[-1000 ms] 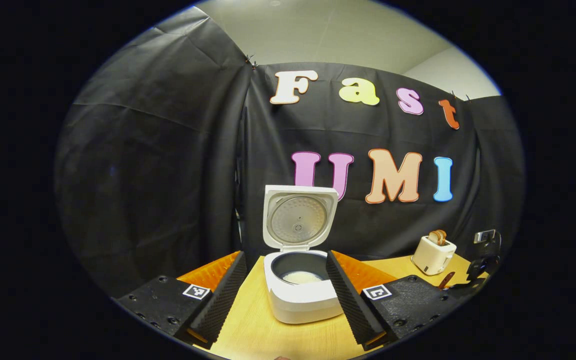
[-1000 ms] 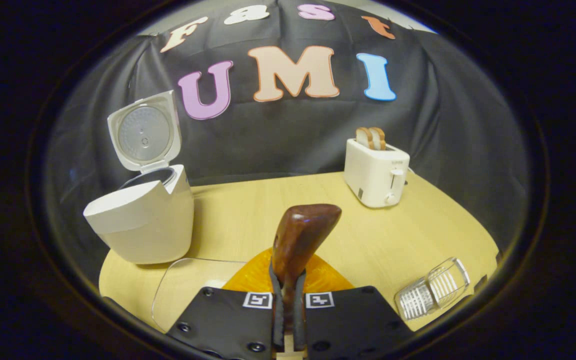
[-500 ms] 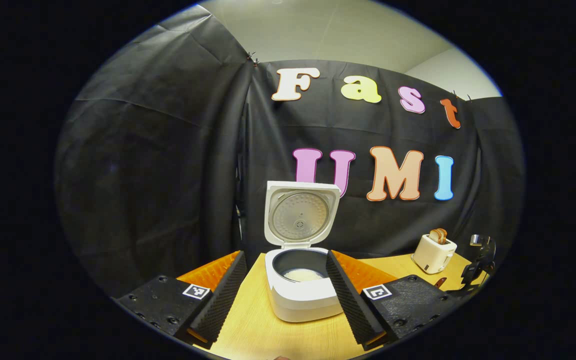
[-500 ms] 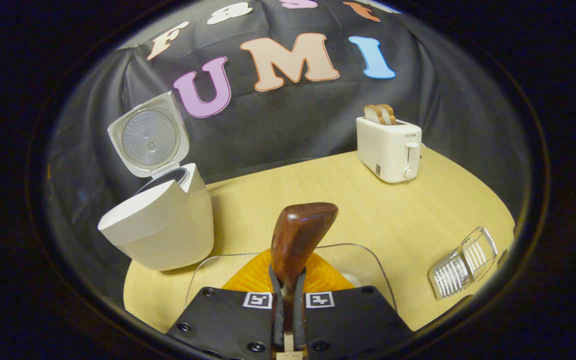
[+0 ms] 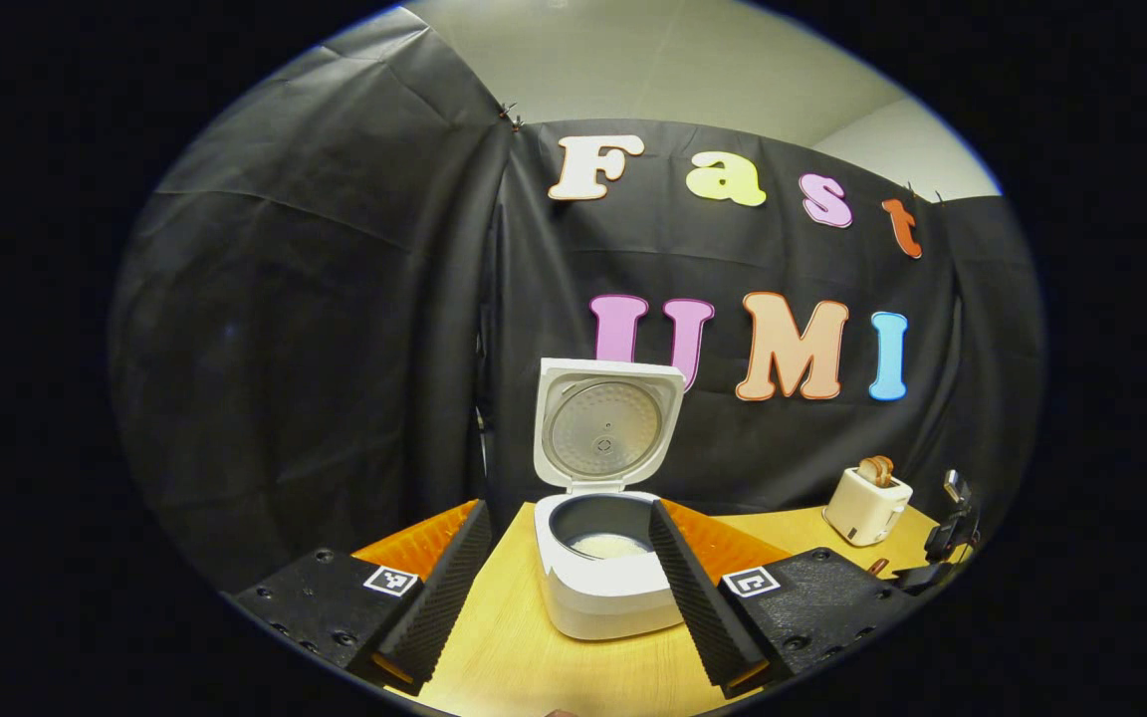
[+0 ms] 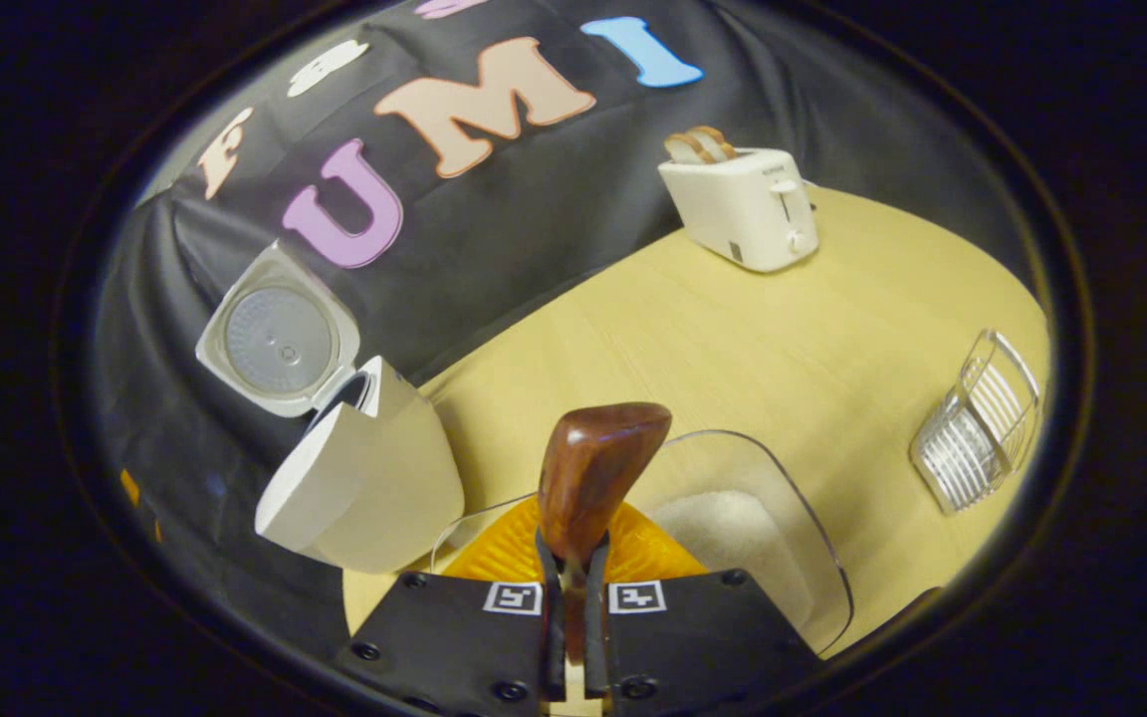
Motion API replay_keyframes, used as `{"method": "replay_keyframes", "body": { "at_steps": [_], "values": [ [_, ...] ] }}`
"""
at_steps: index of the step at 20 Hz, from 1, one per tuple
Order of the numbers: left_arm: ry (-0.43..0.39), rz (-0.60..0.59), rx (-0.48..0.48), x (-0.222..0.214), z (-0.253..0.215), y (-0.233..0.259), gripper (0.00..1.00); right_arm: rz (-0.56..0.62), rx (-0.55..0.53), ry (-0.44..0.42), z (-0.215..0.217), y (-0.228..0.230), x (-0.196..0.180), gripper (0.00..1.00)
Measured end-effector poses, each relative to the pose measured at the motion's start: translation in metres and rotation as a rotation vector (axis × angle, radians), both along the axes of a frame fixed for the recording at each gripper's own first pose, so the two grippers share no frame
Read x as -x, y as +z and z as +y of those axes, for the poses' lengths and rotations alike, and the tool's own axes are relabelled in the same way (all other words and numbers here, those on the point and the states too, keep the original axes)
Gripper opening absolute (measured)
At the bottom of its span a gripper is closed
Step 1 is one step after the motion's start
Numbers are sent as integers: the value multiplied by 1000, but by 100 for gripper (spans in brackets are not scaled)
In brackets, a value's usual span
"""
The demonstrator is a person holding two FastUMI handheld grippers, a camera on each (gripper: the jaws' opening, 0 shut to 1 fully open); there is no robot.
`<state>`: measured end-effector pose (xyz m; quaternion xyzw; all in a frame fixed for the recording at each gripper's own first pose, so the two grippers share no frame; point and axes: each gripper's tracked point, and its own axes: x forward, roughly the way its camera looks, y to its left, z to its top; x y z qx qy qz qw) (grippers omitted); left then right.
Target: Close the left gripper, press the button to open the rice cooker; take a wooden spoon from the chopstick holder with the right hand, scoop a spoonful of rice and pour it into the rice cooker, then put the wooden spoon back into the chopstick holder.
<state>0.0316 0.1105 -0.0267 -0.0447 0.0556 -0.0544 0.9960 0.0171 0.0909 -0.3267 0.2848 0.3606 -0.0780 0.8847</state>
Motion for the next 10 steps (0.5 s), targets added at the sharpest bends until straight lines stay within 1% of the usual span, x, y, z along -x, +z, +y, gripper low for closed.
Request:
{"method": "replay_keyframes", "body": {
  "at_steps": [2,3,6,10],
  "values": [
    [-3,-6,-3,0,-1,2,94,32,-96,-59,-5,-1,2,9],
    [-6,-8,-4,1,-2,3,94,40,-125,-82,-10,0,2,10],
    [-16,-10,0,1,-8,5,94,30,-191,-147,-28,15,-1,9],
    [-27,-15,4,3,-16,8,94,12,-356,-228,-40,43,-12,10]
  ]
}}
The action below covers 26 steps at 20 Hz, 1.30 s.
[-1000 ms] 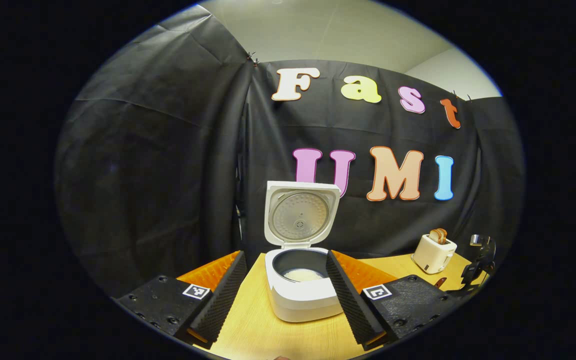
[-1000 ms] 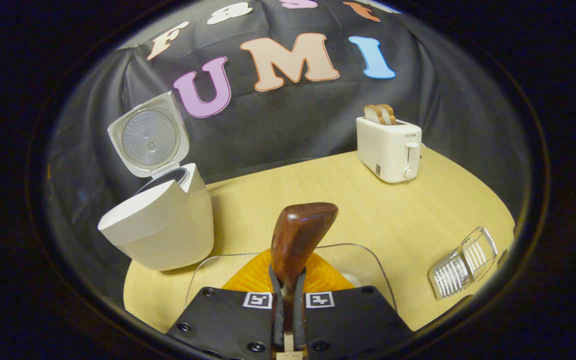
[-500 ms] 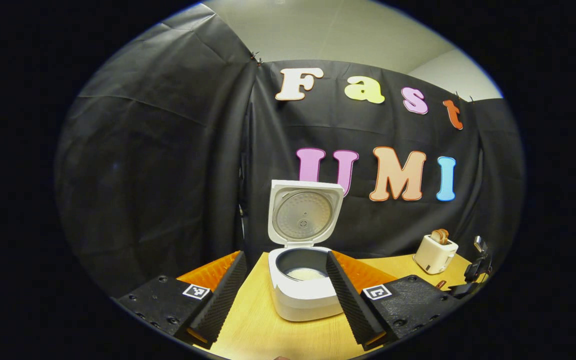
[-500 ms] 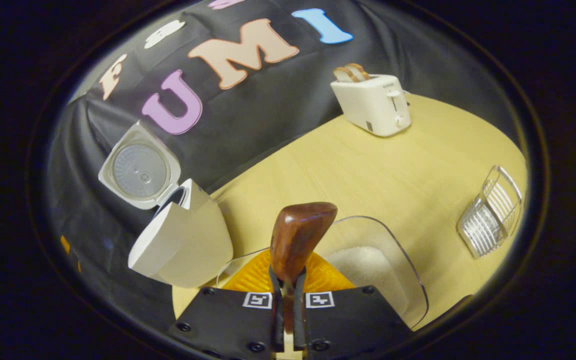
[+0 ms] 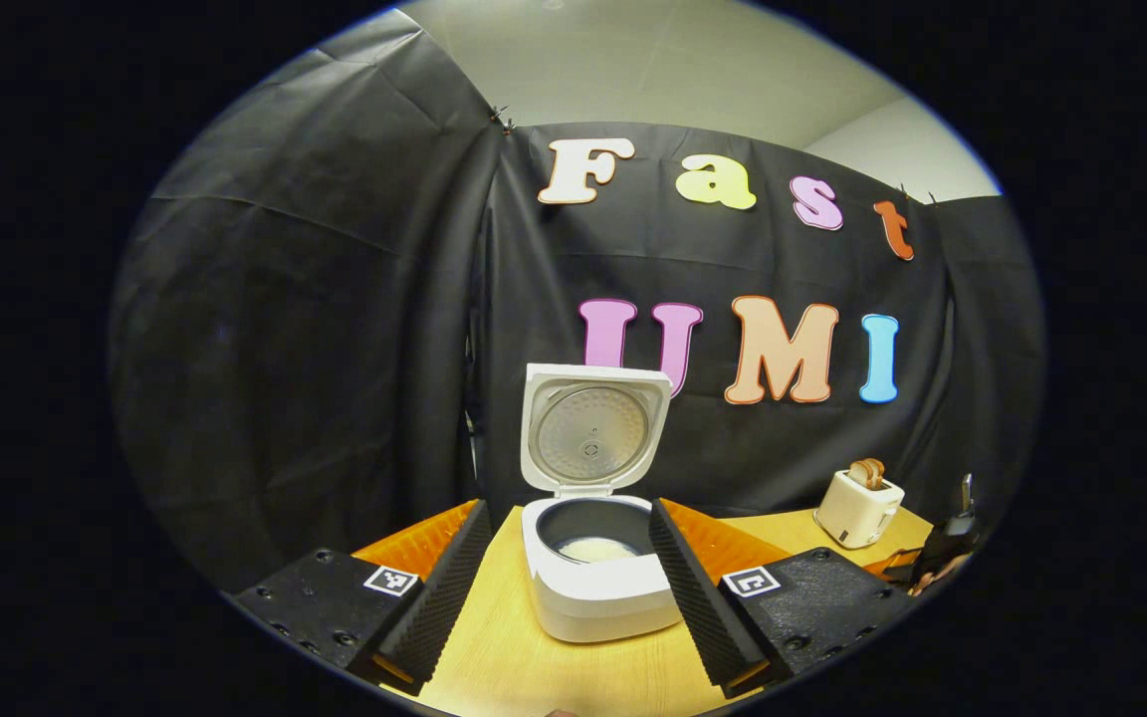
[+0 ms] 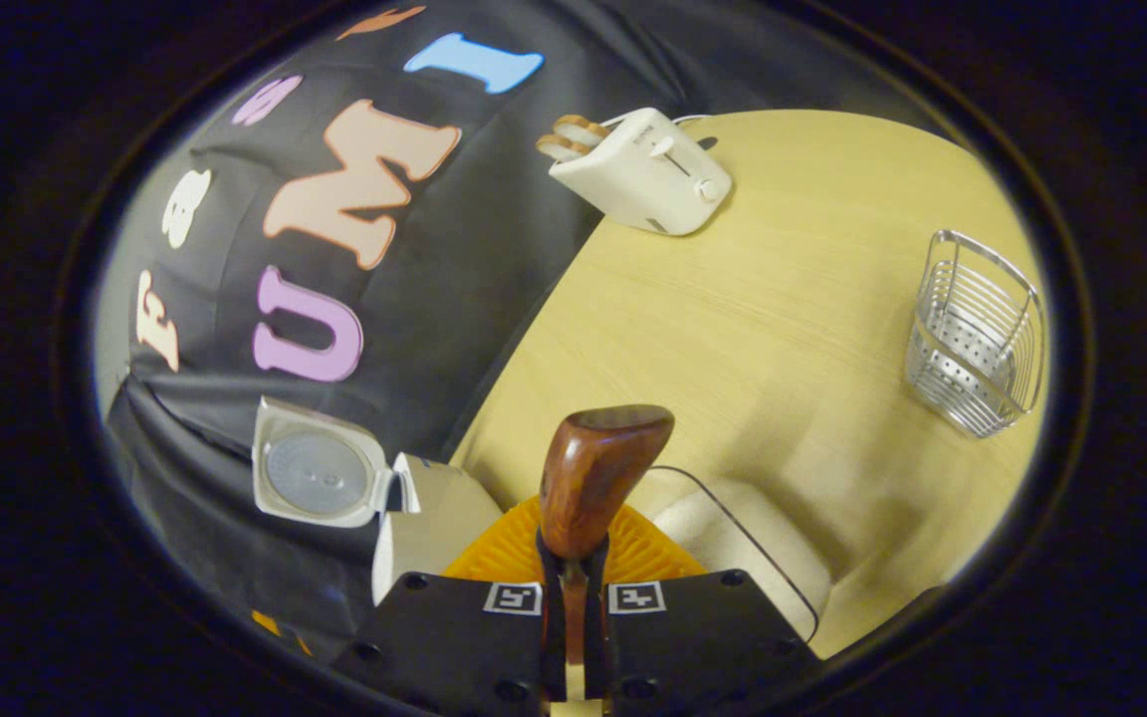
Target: Close the left gripper, press the button to open the rice cooker; take a wooden spoon from the chopstick holder with the right hand, scoop a spoonful of rice and pour it into the rice cooker, then put the wooden spoon back into the chopstick holder.
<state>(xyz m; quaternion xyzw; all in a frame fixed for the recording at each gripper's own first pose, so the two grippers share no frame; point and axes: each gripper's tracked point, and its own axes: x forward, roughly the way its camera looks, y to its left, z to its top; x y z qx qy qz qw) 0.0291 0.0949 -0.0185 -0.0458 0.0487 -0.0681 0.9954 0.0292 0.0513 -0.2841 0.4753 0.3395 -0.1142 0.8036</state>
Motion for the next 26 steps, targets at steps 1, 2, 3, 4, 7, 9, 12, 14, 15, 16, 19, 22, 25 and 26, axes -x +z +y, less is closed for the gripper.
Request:
{"method": "replay_keyframes", "body": {
  "at_steps": [1,2,3,4,7,9,12,14,15,16,19,22,25,26],
  "values": [
    [-3,-2,1,1,-2,0,94,-10,-20,-12,-2,7,-4,10],
    [-4,-2,3,1,-3,1,94,-20,-31,-15,-3,15,-6,10],
    [-5,-4,5,2,-4,1,94,-31,-37,-13,-4,22,-9,10],
    [-4,-4,6,3,-4,2,92,-42,-42,-16,-3,29,-12,11],
    [2,-9,14,7,-2,4,94,-82,-71,4,11,51,-26,10],
    [5,-8,16,11,2,4,94,-111,-75,28,24,67,-38,10],
    [15,-3,17,17,10,3,92,-153,-98,58,51,88,-55,11],
    [29,-4,14,20,18,3,92,-173,-102,78,69,100,-69,12],
    [40,-3,12,21,25,1,92,-187,-98,88,77,106,-77,12],
    [50,0,14,23,30,-1,92,-197,-97,98,86,112,-84,12],
    [80,16,35,29,48,-7,94,-229,-103,129,119,128,-104,10],
    [110,26,49,32,64,-11,94,-249,-93,168,152,138,-125,10],
    [143,35,48,38,81,-15,95,-260,-78,208,187,138,-142,12],
    [154,36,46,40,85,-16,95,-263,-76,220,199,137,-147,10]
  ]
}}
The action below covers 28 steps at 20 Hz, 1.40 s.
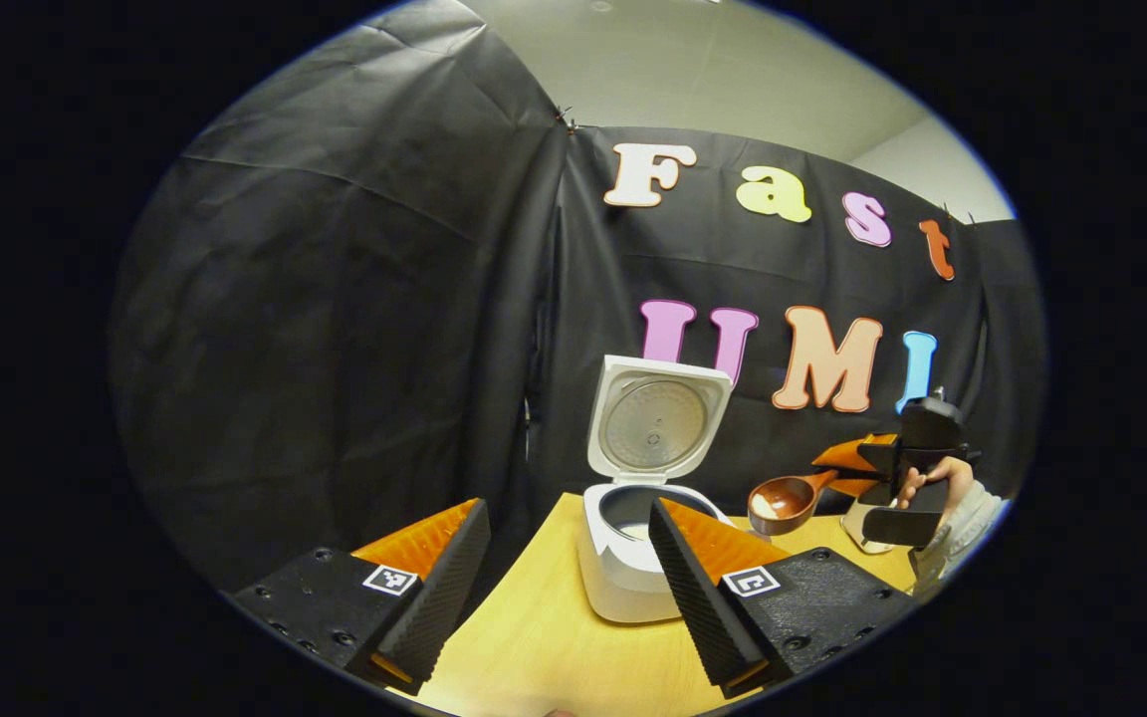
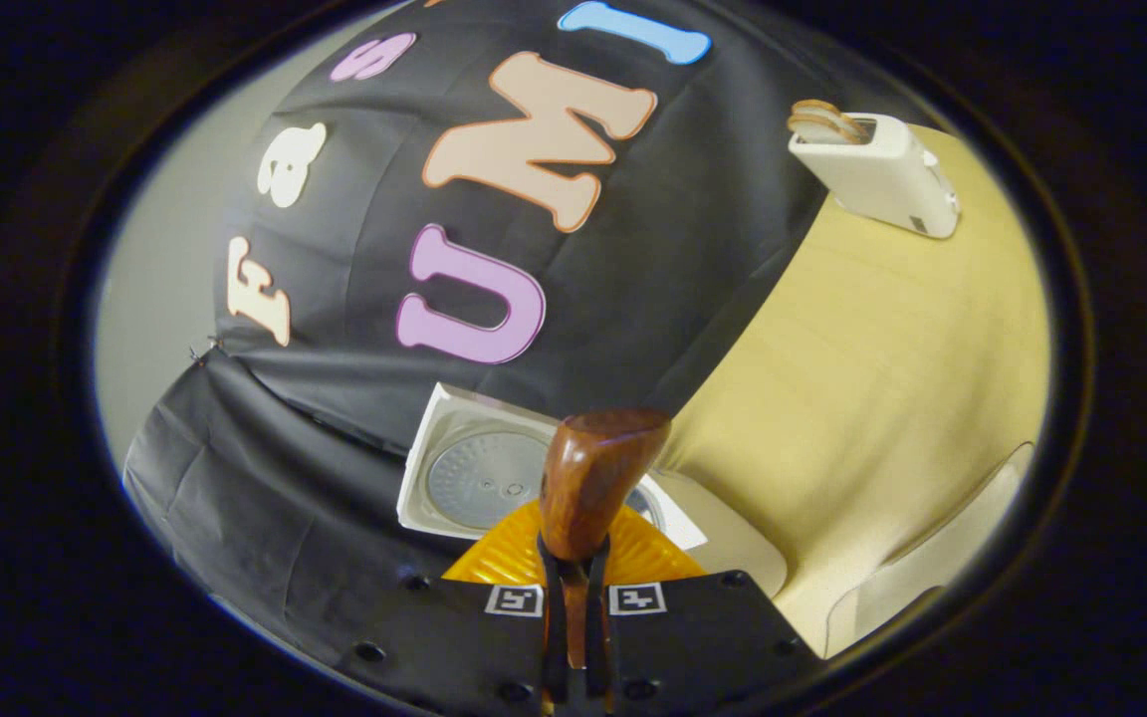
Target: Close the left gripper, press the button to open the rice cooker; take a wooden spoon from the chopstick holder with the right hand, scoop a spoonful of rice and pour it into the rice cooker, then put the wooden spoon back into the chopstick holder.
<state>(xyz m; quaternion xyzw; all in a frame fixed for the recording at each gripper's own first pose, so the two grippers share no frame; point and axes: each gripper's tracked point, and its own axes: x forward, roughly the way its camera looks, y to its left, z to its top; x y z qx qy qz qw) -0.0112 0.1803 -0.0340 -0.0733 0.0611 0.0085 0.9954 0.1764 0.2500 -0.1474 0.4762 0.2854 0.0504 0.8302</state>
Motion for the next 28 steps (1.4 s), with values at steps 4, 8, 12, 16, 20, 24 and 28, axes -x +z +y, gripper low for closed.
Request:
{"method": "replay_keyframes", "body": {
  "at_steps": [4,8,12,16,20,24,28],
  "values": [
    [35,25,-7,4,17,-8,95,-2,5,21,37,-9,-26,12],
    [71,52,-20,7,32,-18,95,-30,86,29,65,-25,-54,12],
    [109,76,-19,10,43,-25,95,-31,165,62,89,-45,-70,10],
    [136,88,-26,11,50,-31,92,-44,253,107,113,-62,-74,12],
    [151,96,-16,11,54,-35,93,-156,457,169,124,-61,-75,10],
    [150,105,-5,9,55,-41,93,-262,614,222,136,-53,-73,10],
    [146,99,-1,5,54,-42,95,-392,796,284,144,-41,-71,8]
  ]
}}
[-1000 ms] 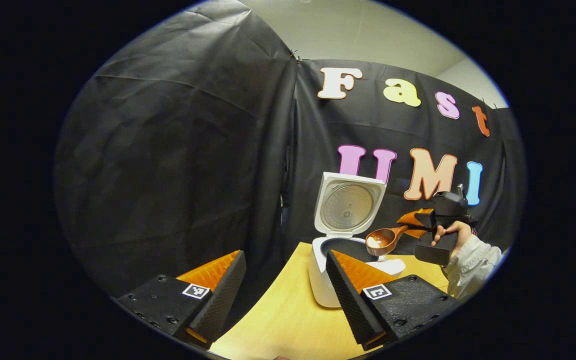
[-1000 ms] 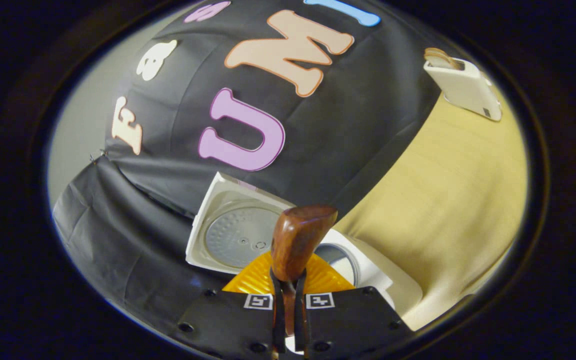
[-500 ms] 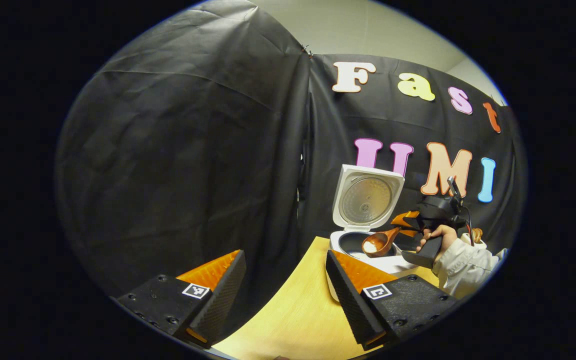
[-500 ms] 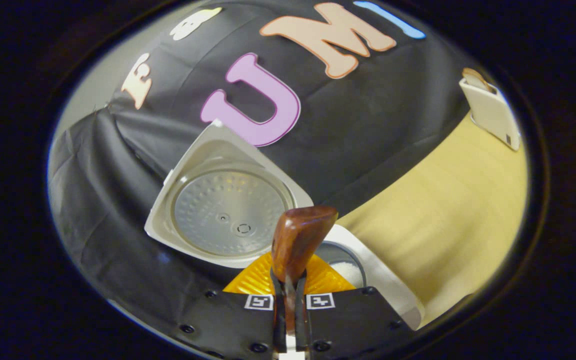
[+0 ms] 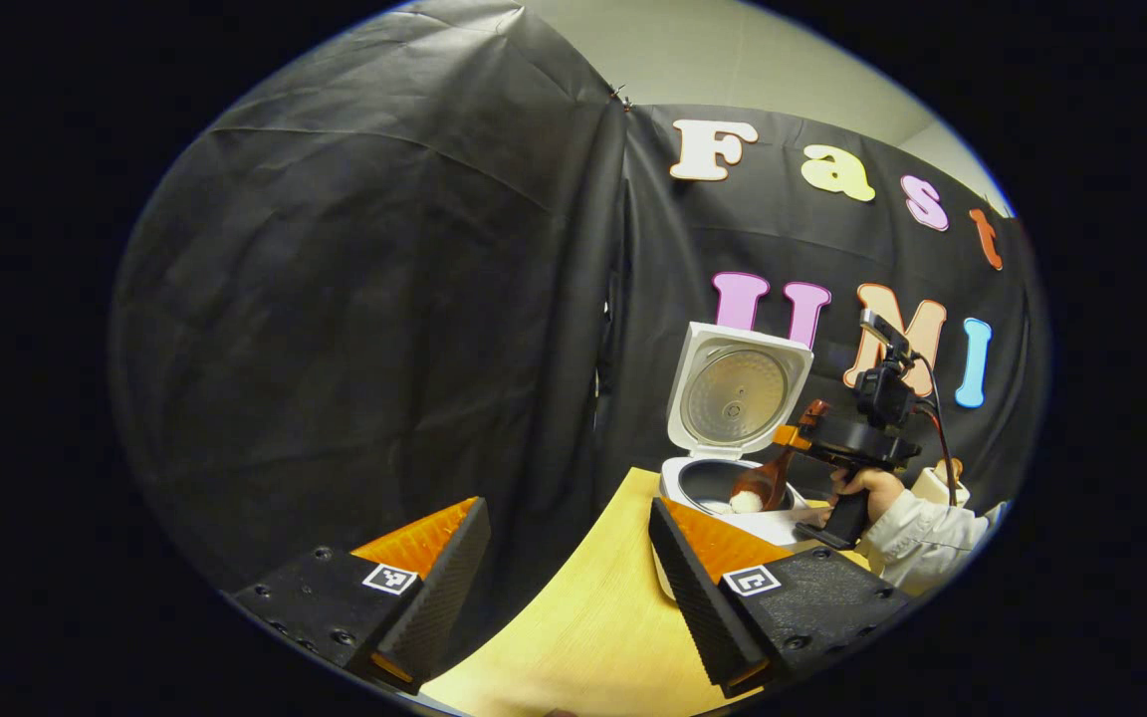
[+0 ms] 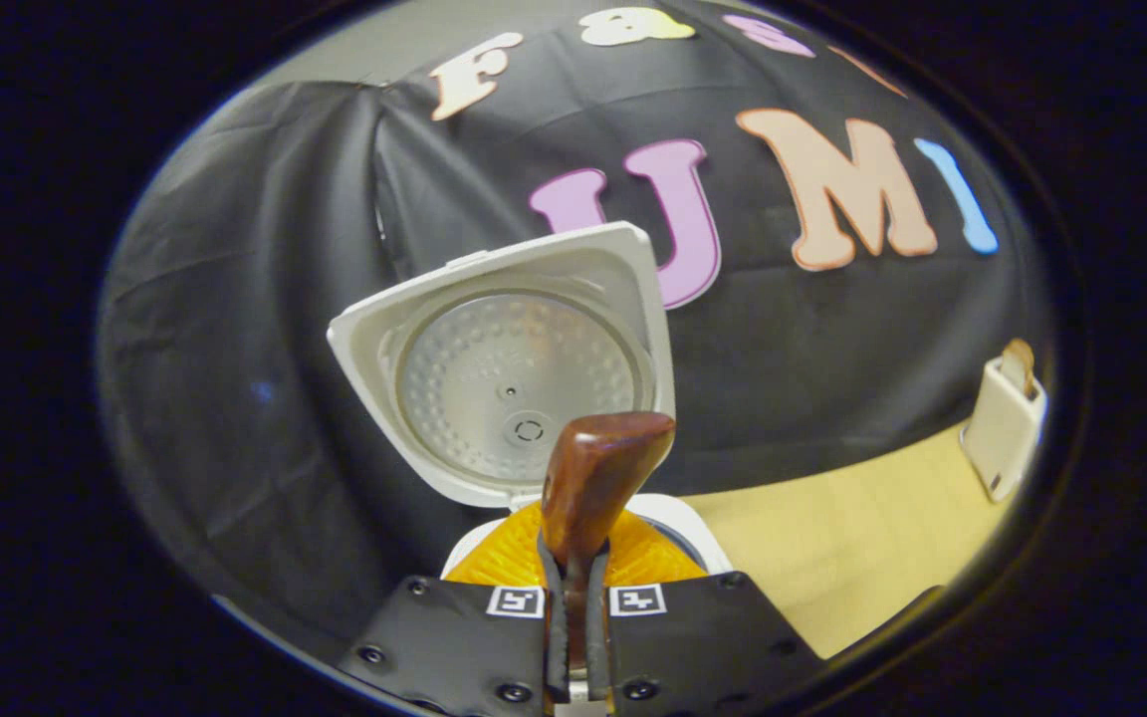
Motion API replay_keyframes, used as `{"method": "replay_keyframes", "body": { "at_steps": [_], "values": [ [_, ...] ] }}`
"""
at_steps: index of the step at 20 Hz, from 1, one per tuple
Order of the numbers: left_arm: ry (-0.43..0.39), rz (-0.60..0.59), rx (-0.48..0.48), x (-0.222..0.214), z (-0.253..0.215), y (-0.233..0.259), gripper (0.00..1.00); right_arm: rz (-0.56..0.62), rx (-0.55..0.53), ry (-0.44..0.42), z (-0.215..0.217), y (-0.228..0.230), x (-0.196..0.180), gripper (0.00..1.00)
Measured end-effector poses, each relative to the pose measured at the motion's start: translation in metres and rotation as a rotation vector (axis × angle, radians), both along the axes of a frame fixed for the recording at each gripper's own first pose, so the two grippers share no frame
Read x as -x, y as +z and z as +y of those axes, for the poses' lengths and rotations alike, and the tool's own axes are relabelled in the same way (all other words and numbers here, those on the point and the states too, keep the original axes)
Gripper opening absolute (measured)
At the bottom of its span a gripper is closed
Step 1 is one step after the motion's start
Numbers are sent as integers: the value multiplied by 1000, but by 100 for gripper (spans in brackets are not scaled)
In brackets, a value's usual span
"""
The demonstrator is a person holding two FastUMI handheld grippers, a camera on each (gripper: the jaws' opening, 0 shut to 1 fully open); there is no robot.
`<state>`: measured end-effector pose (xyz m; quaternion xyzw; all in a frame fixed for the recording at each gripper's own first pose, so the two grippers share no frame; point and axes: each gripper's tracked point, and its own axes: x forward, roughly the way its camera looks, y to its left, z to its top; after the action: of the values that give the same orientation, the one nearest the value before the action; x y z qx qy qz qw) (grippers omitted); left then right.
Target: Close the left gripper, press the button to open the rice cooker; take a wooden spoon from the chopstick holder with the right hand, scoop a spoonful of rice and pour it into the rice cooker, then put the wooden spoon back into the chopstick holder.
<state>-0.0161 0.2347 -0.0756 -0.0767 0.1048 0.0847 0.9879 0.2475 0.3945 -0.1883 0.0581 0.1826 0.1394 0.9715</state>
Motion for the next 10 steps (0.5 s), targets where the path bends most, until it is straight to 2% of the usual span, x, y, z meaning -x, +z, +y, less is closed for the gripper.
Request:
{"method": "replay_keyframes", "body": {
  "at_steps": [10],
  "values": [
    [-6,-17,20,3,-3,1,93,-270,346,142,24,29,22,10]
  ]
}}
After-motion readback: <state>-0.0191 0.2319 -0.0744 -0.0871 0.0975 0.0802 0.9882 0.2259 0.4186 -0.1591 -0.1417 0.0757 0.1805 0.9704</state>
